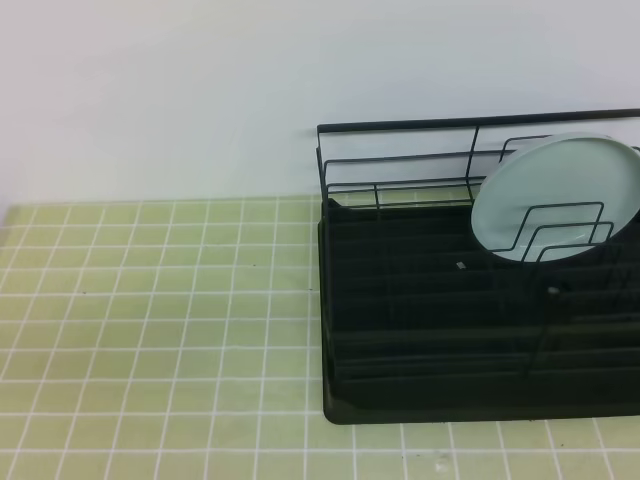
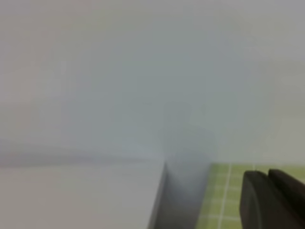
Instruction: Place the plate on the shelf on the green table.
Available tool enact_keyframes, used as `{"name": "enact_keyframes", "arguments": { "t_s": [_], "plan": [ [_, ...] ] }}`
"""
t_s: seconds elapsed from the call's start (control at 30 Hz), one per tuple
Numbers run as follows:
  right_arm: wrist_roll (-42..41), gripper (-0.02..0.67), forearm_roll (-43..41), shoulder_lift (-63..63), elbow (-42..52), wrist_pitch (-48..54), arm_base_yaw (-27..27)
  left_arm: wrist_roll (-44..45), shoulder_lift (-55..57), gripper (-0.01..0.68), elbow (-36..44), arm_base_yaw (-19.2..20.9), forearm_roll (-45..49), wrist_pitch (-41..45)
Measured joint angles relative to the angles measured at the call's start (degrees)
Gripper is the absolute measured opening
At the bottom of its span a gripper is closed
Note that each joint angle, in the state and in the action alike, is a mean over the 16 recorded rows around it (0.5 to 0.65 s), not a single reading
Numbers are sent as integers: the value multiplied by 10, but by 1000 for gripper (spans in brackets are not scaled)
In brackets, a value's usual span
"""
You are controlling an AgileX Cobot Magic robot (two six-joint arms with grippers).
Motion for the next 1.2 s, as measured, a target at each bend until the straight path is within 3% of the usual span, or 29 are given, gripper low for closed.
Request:
{"name": "enact_keyframes", "arguments": {
  "t_s": [0.23,0.43,0.6,0.93,1.07,1.2],
  "plan": [
    [49,1,-4,-52,64,-54,-14,25,-50,-1,63,0,-113,5],
    [76,1,-45,-51,108,-81,-15,116,-108,-1,123,1,-271,-8],
    [146,1,-166,-64,164,-114,-14,255,-138,-1,172,12,-427,-48],
    [382,1,-477,-127,341,-217,-14,628,-151,-1,220,50,-732,-122],
    [465,1,-537,-143,412,-242,-14,729,-151,-1,220,69,-807,-123],
    [497,1,-566,-153,464,-245,-13,780,-151,-1,220,95,-844,-117]
  ]
}}
